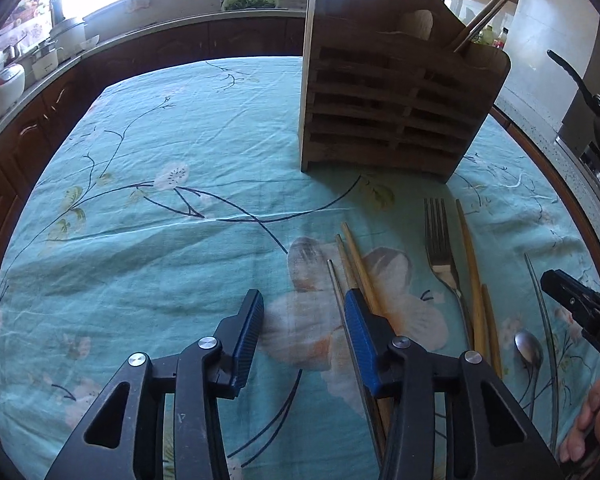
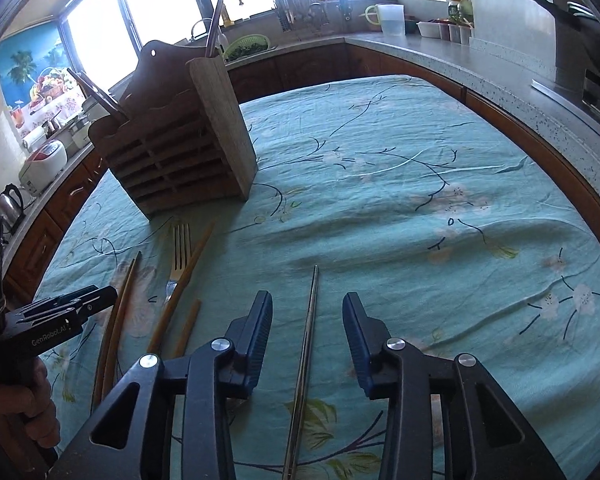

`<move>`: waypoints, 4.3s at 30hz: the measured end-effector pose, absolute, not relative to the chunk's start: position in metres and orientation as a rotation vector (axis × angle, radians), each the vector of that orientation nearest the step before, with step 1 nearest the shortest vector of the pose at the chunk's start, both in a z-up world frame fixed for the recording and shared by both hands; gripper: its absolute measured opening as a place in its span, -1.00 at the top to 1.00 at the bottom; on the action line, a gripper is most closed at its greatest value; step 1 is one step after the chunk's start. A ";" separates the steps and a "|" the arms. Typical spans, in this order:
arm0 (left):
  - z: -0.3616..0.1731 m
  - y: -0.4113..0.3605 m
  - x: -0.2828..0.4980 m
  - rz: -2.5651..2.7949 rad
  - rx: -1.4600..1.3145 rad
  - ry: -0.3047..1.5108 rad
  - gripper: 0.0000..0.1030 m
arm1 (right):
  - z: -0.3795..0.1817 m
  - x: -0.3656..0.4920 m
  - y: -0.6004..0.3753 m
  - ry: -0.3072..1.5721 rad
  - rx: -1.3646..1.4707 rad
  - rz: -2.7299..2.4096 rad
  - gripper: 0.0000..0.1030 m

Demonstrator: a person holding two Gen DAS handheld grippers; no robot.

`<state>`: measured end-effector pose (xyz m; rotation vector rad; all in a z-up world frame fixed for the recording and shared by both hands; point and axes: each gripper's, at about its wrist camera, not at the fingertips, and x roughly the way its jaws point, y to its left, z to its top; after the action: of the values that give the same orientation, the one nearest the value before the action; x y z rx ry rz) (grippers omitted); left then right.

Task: Organize utensils
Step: 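Close the left gripper on a wooden chopstick while the right gripper grasps a metal chopstick, then lift both held chopsticks upright and carry them toward the wooden holder, then lower both chopsticks into the wooden holder and open both grippers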

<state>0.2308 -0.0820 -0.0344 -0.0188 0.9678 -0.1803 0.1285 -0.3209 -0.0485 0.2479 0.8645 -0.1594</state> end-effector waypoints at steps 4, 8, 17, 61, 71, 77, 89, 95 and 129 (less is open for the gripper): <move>-0.037 -0.094 0.235 -0.183 0.056 0.973 0.25 | -0.056 0.138 -0.321 0.897 0.238 -0.158 0.45; -0.039 -0.103 0.238 -0.196 0.094 0.970 0.43 | -0.058 0.145 -0.316 0.916 0.187 -0.166 0.54; -0.039 -0.108 0.236 -0.242 0.102 0.943 0.89 | -0.061 0.163 -0.307 0.943 0.068 -0.175 0.89; 0.112 0.013 0.108 -0.374 -0.245 0.564 0.96 | 0.121 0.095 -0.309 0.453 0.245 -0.048 0.93; 0.116 0.016 0.120 -0.374 -0.251 0.544 0.96 | 0.120 0.098 -0.309 0.454 0.249 -0.045 0.93; 0.116 0.018 0.127 -0.372 -0.257 0.539 0.96 | 0.120 0.101 -0.307 0.455 0.251 -0.042 0.92; 0.125 0.022 0.147 -0.366 -0.290 0.507 0.96 | 0.129 0.126 -0.300 0.432 0.237 -0.023 0.92; 0.152 0.022 0.169 -0.364 -0.293 0.422 0.96 | 0.161 0.148 -0.298 0.354 0.226 -0.015 0.92; 0.076 -0.037 0.317 -0.260 -0.296 0.470 0.93 | 0.086 0.259 -0.323 0.458 0.299 -0.053 0.90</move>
<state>0.3169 -0.0374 0.0756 -0.2958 0.4704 -0.2598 0.2585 -0.3234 0.0858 0.2994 0.4582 -0.0534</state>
